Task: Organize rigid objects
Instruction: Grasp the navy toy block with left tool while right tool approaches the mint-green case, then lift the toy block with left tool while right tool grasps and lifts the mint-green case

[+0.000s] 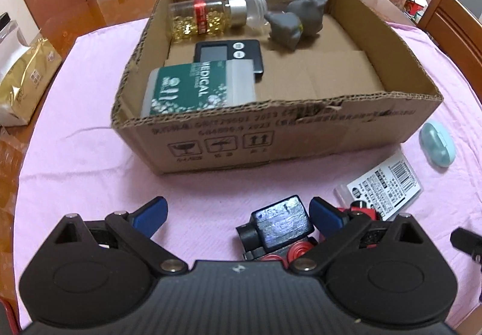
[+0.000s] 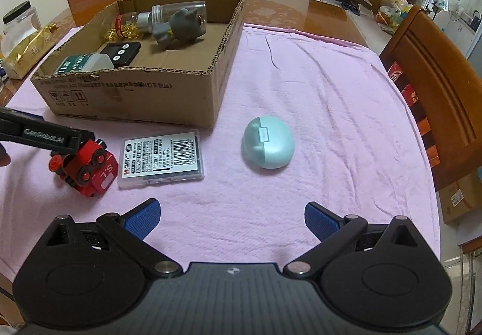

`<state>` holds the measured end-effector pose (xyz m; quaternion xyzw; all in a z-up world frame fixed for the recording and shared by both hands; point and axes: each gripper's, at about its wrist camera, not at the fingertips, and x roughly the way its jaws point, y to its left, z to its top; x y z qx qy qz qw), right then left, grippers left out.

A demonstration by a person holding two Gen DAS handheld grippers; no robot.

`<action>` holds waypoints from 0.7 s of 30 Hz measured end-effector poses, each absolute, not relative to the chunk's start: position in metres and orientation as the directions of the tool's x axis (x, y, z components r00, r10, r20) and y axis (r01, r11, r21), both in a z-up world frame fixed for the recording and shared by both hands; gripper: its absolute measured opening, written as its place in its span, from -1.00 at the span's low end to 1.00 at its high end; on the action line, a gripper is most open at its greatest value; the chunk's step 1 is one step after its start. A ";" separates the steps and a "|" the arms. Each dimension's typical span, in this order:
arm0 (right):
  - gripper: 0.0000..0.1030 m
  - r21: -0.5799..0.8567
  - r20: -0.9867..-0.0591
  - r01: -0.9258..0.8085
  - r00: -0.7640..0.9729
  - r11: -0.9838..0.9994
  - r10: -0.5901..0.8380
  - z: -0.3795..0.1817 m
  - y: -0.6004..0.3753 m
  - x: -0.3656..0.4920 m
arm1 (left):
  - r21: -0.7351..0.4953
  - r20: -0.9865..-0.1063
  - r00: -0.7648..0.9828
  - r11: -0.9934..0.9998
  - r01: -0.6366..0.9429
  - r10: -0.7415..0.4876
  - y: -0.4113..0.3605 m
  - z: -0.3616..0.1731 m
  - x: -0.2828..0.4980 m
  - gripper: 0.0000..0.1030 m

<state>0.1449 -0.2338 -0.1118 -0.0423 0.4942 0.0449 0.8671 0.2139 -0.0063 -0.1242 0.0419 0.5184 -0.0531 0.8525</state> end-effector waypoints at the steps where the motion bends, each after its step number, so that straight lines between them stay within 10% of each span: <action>1: 1.00 -0.031 -0.862 -0.117 0.506 0.993 0.032 -0.113 -0.235 0.146 | 0.021 -0.887 0.460 0.991 0.130 -0.042 -0.003 -0.124 0.213 0.94; 21: 0.99 -0.133 -0.867 -0.050 0.489 0.990 -0.092 -0.134 -0.250 0.164 | 0.030 -0.906 0.423 0.995 0.094 -0.013 0.041 -0.128 0.192 0.94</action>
